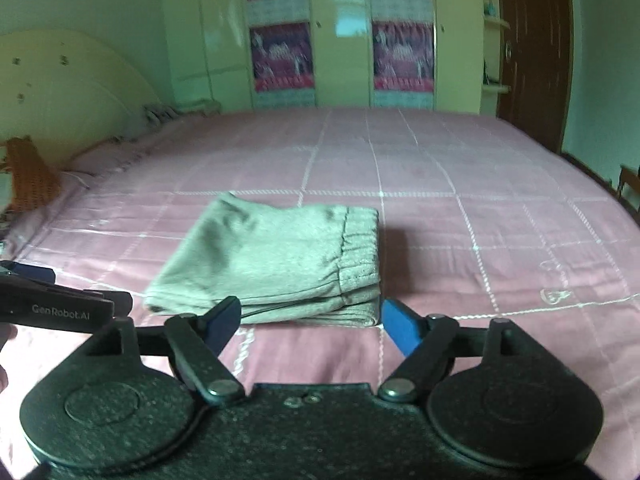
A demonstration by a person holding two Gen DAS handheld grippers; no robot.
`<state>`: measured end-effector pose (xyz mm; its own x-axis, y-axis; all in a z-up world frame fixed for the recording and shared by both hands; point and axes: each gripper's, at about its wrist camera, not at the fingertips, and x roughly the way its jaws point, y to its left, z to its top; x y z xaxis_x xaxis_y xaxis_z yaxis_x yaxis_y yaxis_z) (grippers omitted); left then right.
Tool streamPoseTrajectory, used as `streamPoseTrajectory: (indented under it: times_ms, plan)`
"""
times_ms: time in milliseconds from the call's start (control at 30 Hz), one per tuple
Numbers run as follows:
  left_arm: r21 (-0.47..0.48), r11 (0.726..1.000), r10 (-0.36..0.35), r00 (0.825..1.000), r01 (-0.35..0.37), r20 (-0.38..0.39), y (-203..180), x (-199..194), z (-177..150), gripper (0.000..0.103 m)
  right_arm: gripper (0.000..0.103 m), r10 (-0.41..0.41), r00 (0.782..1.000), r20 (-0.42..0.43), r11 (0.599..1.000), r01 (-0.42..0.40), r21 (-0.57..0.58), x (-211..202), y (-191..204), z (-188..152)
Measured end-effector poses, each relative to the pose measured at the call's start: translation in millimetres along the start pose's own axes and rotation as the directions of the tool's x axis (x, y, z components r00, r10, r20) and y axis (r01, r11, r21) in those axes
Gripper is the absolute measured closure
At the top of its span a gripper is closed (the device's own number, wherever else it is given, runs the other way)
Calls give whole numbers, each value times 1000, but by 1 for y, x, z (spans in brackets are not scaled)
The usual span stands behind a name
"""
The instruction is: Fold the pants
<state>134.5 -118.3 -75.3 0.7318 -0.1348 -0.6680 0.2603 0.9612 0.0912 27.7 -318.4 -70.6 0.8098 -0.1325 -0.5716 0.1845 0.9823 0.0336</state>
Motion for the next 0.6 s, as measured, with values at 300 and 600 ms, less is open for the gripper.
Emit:
streamPoseTrajectory:
  times_ms: [300, 600]
  plan:
    - [-36, 999, 1, 991, 3, 134, 15, -81, -25, 0, 21, 35, 997, 67, 999, -36, 2, -73, 17, -12]
    - [-51, 997, -50, 991, 57, 126, 12, -114, -31, 0, 16, -13, 989, 147, 1000, 11, 9, -110, 24, -20]
